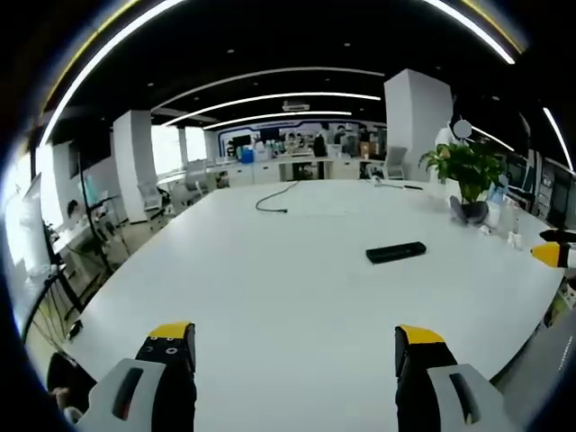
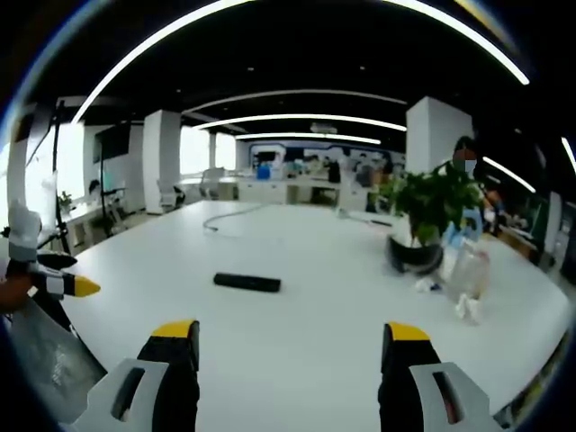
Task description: Press the specified remote control buttons in sequence, fully releasing each button before pressing the next.
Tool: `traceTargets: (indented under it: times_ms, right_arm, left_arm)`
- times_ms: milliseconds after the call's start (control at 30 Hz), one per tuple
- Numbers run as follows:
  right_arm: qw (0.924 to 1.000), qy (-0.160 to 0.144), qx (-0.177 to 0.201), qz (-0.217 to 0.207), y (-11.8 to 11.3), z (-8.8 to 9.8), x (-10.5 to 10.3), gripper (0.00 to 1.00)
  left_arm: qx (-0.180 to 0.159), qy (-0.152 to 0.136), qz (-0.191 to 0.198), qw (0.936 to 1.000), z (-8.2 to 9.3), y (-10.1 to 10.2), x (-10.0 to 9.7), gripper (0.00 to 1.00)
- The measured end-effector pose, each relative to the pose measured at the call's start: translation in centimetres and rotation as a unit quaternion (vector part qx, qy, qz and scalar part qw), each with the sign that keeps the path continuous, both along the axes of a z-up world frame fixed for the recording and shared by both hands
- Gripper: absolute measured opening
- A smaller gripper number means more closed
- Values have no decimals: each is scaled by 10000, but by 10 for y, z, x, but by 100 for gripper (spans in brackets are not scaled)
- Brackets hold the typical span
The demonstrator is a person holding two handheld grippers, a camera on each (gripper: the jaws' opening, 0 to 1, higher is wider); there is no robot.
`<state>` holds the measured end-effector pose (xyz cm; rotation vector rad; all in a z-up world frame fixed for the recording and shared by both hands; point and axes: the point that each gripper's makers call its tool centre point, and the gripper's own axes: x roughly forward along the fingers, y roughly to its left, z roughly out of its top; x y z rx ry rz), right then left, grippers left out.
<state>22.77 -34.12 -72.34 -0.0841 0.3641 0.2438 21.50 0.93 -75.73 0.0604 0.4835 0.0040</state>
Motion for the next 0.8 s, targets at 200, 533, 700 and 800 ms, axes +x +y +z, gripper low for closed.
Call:
traceTargets:
  times_ms: [200,533,700,800]
  right_arm:
    - [10000,12,-12,20,0,-1,0,82]
    - [10000,15,58,-63,-4,0,1,82]
    - [10000,-8,-8,-28,-3,0,0,82]
    - [10000,-33,25,-26,-3,1,1,82]
  left_arm:
    - [-23,-13,-49,10000,0,-3,0,97]
    - [-10,-36,-67,10000,1,-4,1,97]
    - [1,-36,-22,10000,1,-2,0,97]
    - [22,-77,-57,10000,2,-3,1,97]
